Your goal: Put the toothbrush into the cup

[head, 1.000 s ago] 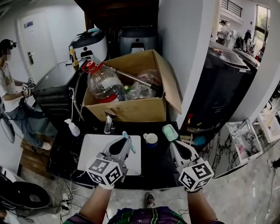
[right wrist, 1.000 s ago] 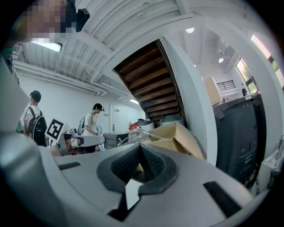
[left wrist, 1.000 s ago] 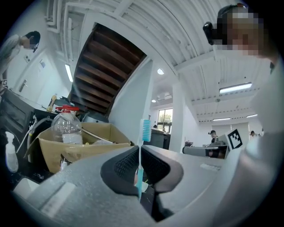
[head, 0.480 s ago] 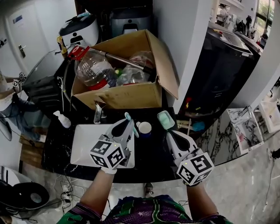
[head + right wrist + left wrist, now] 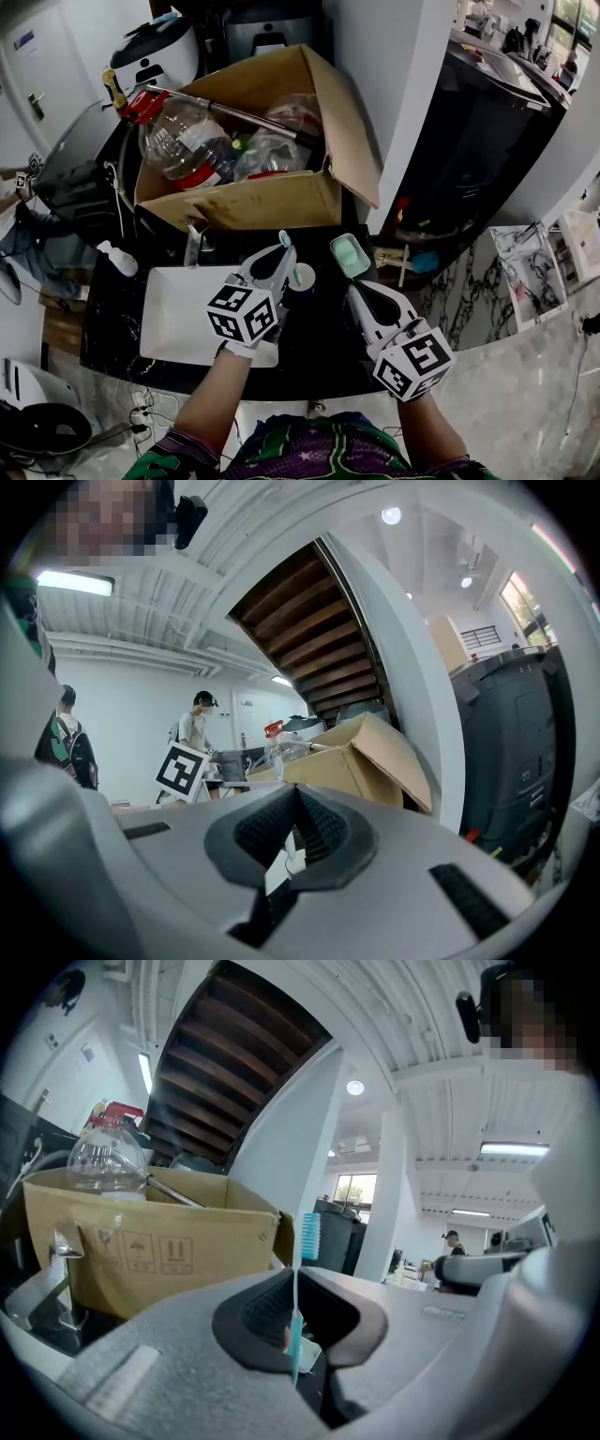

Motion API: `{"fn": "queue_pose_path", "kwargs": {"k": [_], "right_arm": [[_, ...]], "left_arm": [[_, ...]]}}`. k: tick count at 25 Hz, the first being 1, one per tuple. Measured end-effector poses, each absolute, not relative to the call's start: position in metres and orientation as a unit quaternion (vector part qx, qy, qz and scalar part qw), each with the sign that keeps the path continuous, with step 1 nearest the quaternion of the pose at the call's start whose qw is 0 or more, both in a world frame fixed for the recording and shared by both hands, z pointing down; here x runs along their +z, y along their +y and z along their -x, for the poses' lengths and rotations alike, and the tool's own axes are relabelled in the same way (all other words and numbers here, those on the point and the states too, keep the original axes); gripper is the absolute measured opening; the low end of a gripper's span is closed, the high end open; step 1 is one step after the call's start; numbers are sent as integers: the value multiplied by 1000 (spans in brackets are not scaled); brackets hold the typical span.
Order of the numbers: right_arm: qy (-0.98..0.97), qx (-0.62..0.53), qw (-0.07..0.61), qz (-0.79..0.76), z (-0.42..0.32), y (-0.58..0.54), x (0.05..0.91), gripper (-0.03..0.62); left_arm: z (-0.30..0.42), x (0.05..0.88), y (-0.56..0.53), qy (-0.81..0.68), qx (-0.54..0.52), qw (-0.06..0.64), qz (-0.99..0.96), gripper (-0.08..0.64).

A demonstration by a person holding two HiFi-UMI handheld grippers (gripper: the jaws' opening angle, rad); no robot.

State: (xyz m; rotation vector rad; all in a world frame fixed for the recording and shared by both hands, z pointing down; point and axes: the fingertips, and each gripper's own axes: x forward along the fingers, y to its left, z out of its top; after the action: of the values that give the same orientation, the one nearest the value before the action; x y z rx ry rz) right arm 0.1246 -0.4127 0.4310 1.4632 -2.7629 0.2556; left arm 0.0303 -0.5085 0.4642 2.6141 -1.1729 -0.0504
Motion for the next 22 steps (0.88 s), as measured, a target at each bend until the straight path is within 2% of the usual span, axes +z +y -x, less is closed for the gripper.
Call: {"fn": "queue_pose_path", "kwargs": {"k": [22], "right_arm": [[-885,120,23,-449,-127,-444,469,2]], "left_arm": [[-41,574,-550,-426,56,211,-878,23]]}}
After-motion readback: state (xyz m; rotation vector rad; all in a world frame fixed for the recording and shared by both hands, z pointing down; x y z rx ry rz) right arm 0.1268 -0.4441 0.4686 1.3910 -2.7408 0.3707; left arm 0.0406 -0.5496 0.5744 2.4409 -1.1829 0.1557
